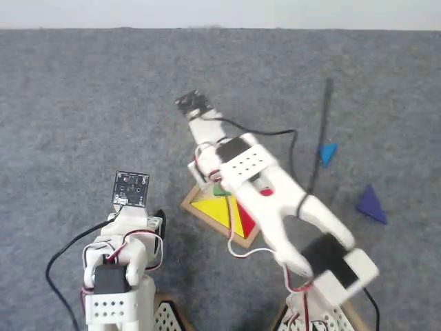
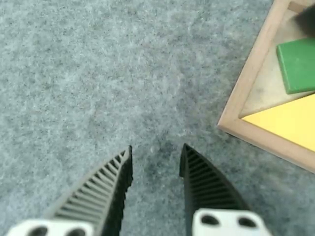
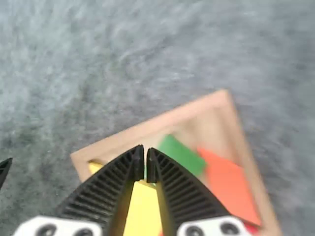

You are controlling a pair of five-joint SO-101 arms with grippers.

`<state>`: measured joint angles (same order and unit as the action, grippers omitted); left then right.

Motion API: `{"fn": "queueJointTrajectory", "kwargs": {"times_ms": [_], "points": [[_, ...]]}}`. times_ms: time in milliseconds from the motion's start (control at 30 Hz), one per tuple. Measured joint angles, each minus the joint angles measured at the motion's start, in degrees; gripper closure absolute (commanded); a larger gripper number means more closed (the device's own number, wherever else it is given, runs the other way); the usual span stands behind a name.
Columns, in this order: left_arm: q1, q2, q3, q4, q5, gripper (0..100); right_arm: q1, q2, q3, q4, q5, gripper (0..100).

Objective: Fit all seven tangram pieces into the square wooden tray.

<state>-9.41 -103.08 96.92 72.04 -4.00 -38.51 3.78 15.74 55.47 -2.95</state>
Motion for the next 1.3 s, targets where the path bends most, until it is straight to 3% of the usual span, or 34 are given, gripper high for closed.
{"fn": "queueJointTrajectory", "kwargs": {"times_ms": [200, 533, 1000, 1300], "points": [[0.0, 0.0, 0.0, 0.0, 0.0, 85, 7.12, -2.29, 2.73, 1.49, 0.0, 99.2], [0.0, 0.0, 0.0, 0.0, 0.0, 85, 7.3, 4.4, 4.31, -1.41, 0.35, 99.2], [0.09, 0.0, 0.0, 0.0, 0.0, 85, 3.69, 5.36, 2.64, -1.76, 0.53, 99.2], [0.09, 0.0, 0.0, 0.0, 0.0, 85, -4.13, 1.58, 2.55, -5.19, 0.53, 99.2]]}}
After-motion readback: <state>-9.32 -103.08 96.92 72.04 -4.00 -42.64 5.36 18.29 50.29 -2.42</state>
